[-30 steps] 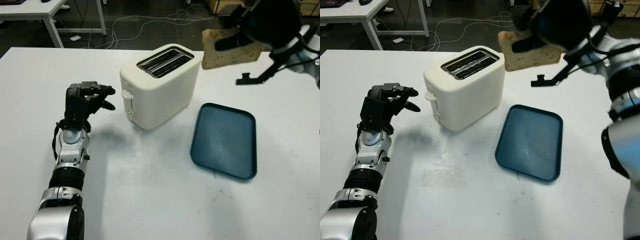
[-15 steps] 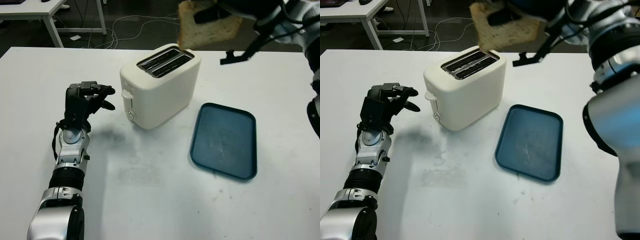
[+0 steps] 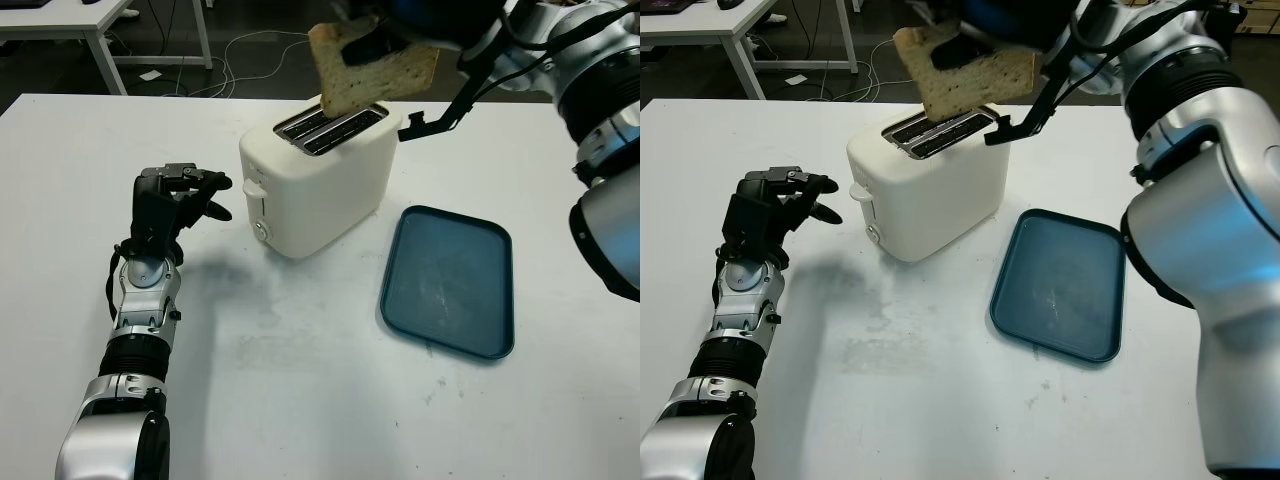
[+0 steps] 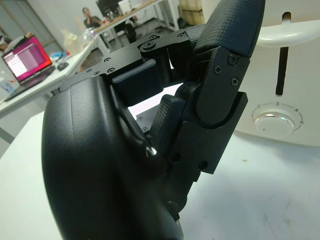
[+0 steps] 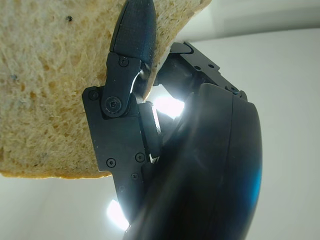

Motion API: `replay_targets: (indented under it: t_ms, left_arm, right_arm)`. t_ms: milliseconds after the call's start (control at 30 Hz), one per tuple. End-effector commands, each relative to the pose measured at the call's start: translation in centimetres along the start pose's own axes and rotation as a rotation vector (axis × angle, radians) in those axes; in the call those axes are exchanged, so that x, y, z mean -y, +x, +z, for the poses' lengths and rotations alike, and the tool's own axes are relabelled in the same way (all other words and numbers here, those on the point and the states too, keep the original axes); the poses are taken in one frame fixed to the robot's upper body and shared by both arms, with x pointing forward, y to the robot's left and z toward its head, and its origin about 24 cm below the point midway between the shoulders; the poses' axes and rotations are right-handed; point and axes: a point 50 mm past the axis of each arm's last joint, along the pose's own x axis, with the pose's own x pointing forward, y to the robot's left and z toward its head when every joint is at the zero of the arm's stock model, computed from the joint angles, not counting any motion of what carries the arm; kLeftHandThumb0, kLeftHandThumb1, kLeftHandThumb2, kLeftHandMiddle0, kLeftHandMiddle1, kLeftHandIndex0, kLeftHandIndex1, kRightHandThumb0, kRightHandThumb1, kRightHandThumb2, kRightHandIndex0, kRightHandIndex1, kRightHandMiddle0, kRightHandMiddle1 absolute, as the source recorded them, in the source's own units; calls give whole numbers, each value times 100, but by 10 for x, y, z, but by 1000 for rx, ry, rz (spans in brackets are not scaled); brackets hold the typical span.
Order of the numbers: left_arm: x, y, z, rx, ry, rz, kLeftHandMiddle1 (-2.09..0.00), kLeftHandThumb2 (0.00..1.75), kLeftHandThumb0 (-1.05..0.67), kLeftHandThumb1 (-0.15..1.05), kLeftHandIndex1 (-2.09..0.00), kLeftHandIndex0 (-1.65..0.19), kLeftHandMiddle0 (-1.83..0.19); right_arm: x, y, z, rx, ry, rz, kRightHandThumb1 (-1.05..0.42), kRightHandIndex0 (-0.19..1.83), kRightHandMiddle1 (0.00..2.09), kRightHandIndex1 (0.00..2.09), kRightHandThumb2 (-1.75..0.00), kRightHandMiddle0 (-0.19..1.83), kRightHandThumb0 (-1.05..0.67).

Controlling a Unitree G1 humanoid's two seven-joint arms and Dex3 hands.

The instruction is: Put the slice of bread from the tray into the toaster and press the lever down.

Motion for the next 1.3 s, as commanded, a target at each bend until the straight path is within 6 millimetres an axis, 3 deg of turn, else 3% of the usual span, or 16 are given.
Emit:
replay_targets:
  t_ms: [0, 633, 900, 1000, 1100, 1267]
  left_arm:
    - [2, 2, 2, 3, -5, -3, -66, 0, -105, 85, -32, -157, -157]
    - [1, 1, 3, -3, -4, 0, -64, 0, -105, 84, -32, -157, -157]
    - [2, 0, 2, -2, 1, 3, -64, 0, -105, 84, -31, -157, -157]
    - [2, 0, 1, -4, -10, 5, -64, 0, -105, 84, -31, -157, -157]
    - [2, -1, 1, -4, -17, 11, -65, 0, -105, 83, -32, -157, -157]
    - [1, -2, 1, -1, -7, 14, -66, 0, -105, 84, -32, -157, -157]
  right_arm:
    - [-5, 0, 4, -10, -4, 17, -92, 118, 175, 175, -33, 85, -60]
    - [-21, -2, 25, 46, 50, 98, -92, 117, 175, 175, -51, 84, -61]
    - [-25, 2, 36, 88, 54, 99, -92, 118, 174, 175, -38, 86, -60]
    - [-28, 5, 44, 131, 35, 111, -92, 116, 163, 175, -37, 83, -58]
    - [-31, 8, 51, 142, 41, 123, -92, 112, 134, 175, -39, 83, -58]
    - [-33, 12, 61, 133, 91, 111, -92, 114, 171, 175, -49, 81, -59]
